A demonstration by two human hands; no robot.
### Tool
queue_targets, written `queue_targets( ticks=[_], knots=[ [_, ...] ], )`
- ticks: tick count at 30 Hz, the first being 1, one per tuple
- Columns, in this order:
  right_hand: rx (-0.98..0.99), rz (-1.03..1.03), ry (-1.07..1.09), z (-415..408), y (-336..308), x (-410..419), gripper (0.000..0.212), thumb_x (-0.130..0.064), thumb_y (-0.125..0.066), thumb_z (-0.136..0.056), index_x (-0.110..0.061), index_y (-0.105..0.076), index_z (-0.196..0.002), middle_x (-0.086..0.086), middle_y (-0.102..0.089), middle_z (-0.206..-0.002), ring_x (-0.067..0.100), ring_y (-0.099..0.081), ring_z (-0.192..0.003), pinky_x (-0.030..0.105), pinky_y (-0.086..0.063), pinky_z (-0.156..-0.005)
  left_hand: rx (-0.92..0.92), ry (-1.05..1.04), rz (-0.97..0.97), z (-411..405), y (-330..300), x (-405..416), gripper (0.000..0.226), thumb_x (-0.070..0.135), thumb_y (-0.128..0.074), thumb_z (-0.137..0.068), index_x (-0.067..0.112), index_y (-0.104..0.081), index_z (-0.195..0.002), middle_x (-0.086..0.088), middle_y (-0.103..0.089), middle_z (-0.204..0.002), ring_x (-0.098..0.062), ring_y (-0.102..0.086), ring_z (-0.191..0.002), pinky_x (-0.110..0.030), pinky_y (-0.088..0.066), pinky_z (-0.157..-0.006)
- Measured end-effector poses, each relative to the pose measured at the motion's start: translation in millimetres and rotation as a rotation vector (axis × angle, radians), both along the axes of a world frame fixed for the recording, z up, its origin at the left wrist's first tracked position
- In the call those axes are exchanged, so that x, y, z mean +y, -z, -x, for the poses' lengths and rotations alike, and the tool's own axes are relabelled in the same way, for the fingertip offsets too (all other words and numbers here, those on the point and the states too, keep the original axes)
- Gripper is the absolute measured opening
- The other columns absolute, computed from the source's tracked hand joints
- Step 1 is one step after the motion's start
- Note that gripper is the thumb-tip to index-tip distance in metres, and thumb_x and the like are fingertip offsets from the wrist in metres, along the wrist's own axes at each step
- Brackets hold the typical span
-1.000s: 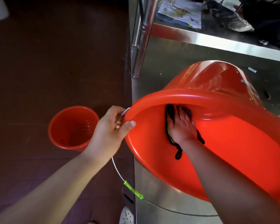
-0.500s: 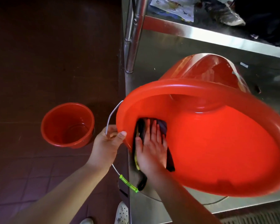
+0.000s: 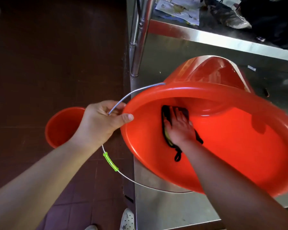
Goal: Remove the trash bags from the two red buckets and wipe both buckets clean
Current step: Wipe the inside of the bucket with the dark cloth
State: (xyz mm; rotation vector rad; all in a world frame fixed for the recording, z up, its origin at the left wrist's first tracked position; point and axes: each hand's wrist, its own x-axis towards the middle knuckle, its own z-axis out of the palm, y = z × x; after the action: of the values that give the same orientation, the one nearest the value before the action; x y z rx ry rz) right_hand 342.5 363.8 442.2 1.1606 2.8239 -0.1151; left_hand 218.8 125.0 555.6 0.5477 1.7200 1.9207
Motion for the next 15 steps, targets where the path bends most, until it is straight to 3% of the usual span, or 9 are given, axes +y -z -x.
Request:
queue_targets(
  ticks=[4,9,12,15],
  knots=[
    [0.006,-0.021,0.046,9,7,19,0.06,-0.049,-0.022,-0.096,-0.03,-0.008,-0.151,-0.003,-0.014,-0.159,0.013,-0.012,-0.145,0.038,-0.014,-0.114,0.019,0.045,0.006,9,-2,-3,0.036,0.015,-0.077,-0.061,0.007,-0.07,-0.096,-0.008,-0.075,-0.085,-0.016,-0.072,-0.079,-0.019,-0.055,-0.069],
    [-0.078,-0.052,0.062,15,8,13,0.061,-0.05,-0.019,-0.096,-0.025,-0.009,-0.151,0.001,-0.013,-0.159,0.016,-0.011,-0.146,0.041,-0.012,-0.116,-0.11,0.075,-0.043,-5,30,-28,0.04,0.016,-0.073,-0.067,0.018,-0.066,-0.107,0.003,-0.073,-0.103,-0.011,-0.068,-0.1,-0.015,-0.052,-0.076],
    [-0.082,-0.041,0.088,16,4,-18,0.062,-0.051,-0.02,-0.096,-0.024,-0.01,-0.151,0.005,-0.013,-0.159,0.019,-0.012,-0.146,0.043,-0.01,-0.115,-0.132,-0.007,0.019,-11,44,-32,0.029,0.025,-0.07,-0.073,0.014,-0.067,-0.1,0.002,-0.074,-0.095,-0.014,-0.069,-0.094,-0.024,-0.054,-0.079],
    [0.063,0.007,0.088,12,2,-79,0.063,-0.05,-0.02,-0.096,-0.024,-0.007,-0.152,0.005,-0.013,-0.159,0.018,-0.013,-0.145,0.041,-0.01,-0.115,-0.089,-0.04,0.036,-13,45,-26,0.026,0.027,-0.07,-0.073,0.011,-0.064,-0.093,0.0,-0.071,-0.082,-0.013,-0.068,-0.081,-0.021,-0.053,-0.074]
  ],
)
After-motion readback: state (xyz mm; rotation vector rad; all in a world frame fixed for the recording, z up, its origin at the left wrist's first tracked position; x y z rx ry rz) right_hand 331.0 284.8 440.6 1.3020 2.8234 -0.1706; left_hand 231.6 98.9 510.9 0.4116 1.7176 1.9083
